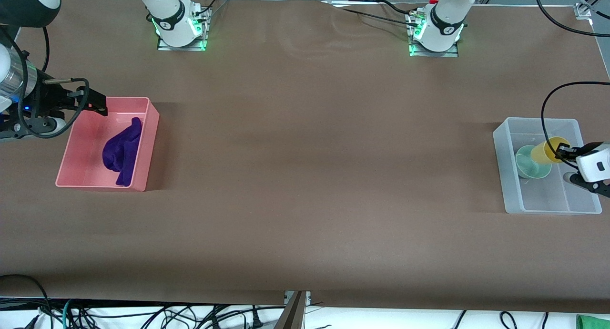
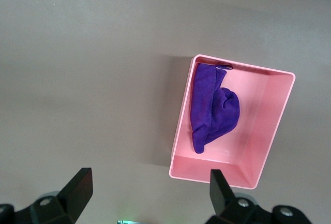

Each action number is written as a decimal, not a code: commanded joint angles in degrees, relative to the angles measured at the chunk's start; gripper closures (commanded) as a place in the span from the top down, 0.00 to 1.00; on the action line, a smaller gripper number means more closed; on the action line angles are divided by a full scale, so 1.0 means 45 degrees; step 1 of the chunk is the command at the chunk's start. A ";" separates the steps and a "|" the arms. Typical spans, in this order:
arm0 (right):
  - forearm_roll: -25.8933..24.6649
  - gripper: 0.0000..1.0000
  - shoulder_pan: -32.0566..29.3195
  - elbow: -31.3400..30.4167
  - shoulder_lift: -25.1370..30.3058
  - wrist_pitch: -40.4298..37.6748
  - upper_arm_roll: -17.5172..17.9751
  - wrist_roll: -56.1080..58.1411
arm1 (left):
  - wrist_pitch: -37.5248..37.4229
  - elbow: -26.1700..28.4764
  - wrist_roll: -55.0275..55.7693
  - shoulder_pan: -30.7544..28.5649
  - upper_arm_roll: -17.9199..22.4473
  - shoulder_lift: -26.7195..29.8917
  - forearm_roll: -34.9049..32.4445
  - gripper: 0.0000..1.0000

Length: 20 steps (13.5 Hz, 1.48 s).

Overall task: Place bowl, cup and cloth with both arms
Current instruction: 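Grasp the yellow cup with the left gripper and place it in the bowl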

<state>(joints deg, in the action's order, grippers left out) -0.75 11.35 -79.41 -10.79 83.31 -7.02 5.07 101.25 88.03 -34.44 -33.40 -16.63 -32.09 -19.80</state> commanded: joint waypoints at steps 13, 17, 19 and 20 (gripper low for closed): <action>-0.0146 1.00 -0.0082 0.0400 -0.0122 -0.0154 0.0114 -0.0151 | 0.1137 0.1339 -0.0903 -0.1171 -0.2100 0.1269 -0.0093 1.00; -0.0146 1.00 -0.0082 0.0400 -0.0122 -0.0134 0.0114 -0.0170 | -0.0371 0.0400 0.2019 -0.1035 -0.4952 0.1605 -0.0132 1.00; -0.0146 1.00 -0.0082 0.0400 -0.0122 -0.0134 0.0114 -0.0170 | -0.0817 0.0360 0.3973 -0.0685 -0.5794 0.1644 -0.0152 1.00; -0.0146 1.00 -0.0101 0.0400 -0.0122 -0.0115 0.0114 -0.0151 | -0.1207 0.0109 0.4852 -0.0548 -0.6242 0.1663 -0.0152 1.00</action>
<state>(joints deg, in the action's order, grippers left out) -0.78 11.34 -79.30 -10.79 83.35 -7.02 5.01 98.69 90.37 -18.78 -36.59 -42.14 -23.90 -19.84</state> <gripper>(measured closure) 0.000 0.000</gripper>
